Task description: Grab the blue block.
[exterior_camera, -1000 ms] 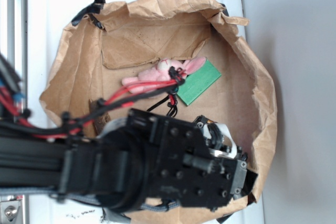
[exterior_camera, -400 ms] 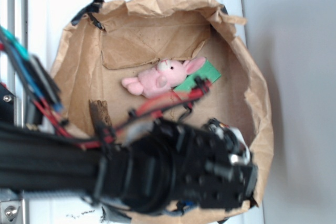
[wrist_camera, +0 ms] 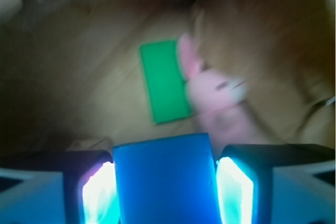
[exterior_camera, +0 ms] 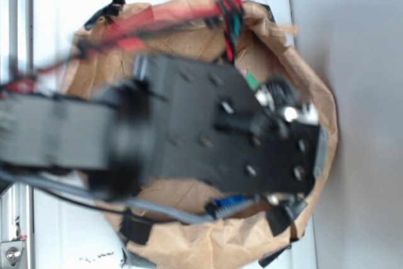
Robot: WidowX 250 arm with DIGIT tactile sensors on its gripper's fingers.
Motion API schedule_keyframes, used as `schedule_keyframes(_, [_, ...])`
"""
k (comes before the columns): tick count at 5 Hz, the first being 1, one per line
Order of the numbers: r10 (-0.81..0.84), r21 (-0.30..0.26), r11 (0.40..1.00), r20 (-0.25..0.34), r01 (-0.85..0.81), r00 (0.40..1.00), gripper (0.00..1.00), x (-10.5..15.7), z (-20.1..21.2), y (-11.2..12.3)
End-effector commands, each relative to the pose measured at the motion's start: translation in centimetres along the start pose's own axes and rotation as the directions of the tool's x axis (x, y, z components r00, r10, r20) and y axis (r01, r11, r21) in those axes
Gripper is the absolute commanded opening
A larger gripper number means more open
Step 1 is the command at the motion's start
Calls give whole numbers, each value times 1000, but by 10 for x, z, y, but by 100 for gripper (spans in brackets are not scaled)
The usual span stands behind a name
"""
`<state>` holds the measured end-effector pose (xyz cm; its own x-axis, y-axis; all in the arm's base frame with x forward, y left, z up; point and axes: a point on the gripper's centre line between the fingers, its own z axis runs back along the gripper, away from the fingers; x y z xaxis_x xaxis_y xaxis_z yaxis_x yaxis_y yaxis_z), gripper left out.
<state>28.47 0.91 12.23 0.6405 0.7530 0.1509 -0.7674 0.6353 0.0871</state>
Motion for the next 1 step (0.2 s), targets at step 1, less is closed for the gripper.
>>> schedule_keyframes(1, [-114,-7,993,154,116,981,0,24,57,24])
